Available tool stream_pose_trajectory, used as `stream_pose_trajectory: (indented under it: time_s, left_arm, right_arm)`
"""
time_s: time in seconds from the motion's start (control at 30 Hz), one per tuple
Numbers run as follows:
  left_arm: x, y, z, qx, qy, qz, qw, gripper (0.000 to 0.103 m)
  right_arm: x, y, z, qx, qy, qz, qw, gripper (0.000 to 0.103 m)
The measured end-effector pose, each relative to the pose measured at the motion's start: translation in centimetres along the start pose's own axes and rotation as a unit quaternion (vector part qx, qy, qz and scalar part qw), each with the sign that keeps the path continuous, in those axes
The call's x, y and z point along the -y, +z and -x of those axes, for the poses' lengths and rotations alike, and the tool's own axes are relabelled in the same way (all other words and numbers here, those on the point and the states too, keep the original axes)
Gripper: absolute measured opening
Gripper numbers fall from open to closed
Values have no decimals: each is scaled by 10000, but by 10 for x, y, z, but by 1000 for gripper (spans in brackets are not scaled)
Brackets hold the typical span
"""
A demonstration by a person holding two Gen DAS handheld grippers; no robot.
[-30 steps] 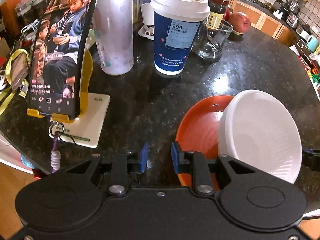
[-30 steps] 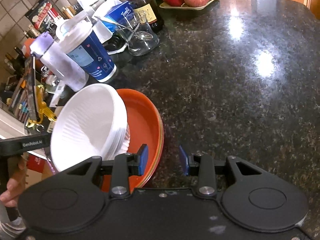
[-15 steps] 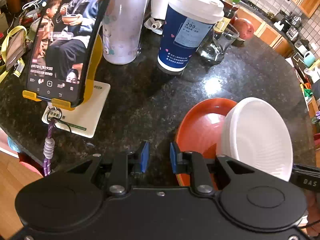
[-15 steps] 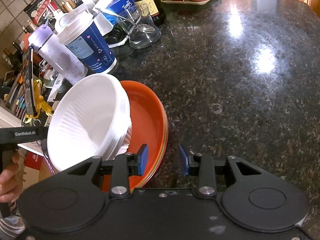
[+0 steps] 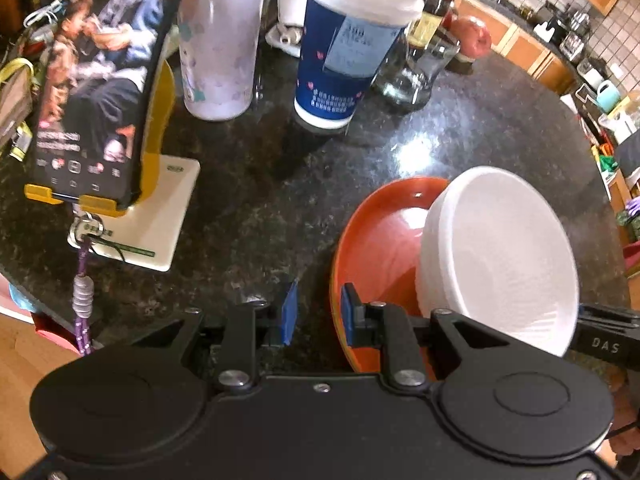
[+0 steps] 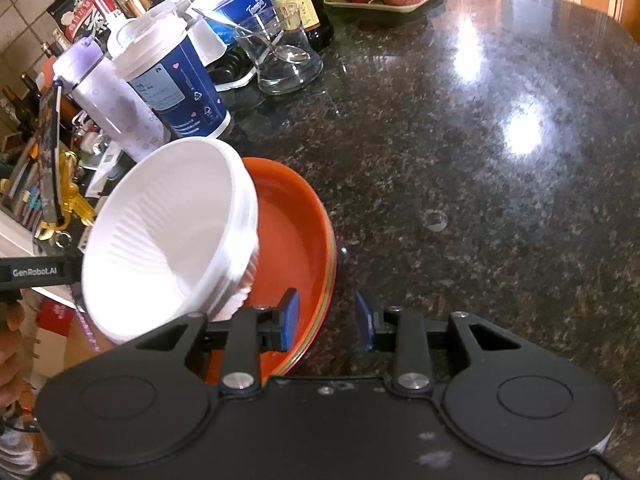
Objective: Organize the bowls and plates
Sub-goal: 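Lower the stacked white bowls onto the orange plates with both tools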
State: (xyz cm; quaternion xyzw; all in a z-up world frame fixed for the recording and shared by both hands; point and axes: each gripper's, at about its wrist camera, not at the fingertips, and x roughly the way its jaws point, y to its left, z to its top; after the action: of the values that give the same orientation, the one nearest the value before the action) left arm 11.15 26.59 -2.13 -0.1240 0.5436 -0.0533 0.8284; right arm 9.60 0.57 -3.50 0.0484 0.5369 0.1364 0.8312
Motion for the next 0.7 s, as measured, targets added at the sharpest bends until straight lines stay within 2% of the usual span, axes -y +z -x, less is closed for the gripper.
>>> stream_pose_trajectory:
  time_s: [0.13, 0.2, 0.27, 0.4, 0.7]
  left_arm:
    - [2, 1, -11, -175, -14, -34, 9998, 30]
    - [8, 0, -13, -147, 6, -171, 9997, 30]
    - [14, -1, -13, -128, 4, -316, 9994, 25]
    - [28, -2, -16, -139, -101, -478, 9987, 25]
    - [77, -3, -30, -147, -279, -818, 9962, 25]
  right_arm:
    - [0, -1, -1, -14, -13, 94, 10000, 26]
    - [1, -1, -1, -14, -14, 118, 9999, 26]
    - [3, -2, 0, -17, -23, 110, 9999, 25]
    - [10, -4, 4, 15, -89, 73, 9999, 25]
    - [56, -13, 26, 147, -436, -305, 9985, 25]
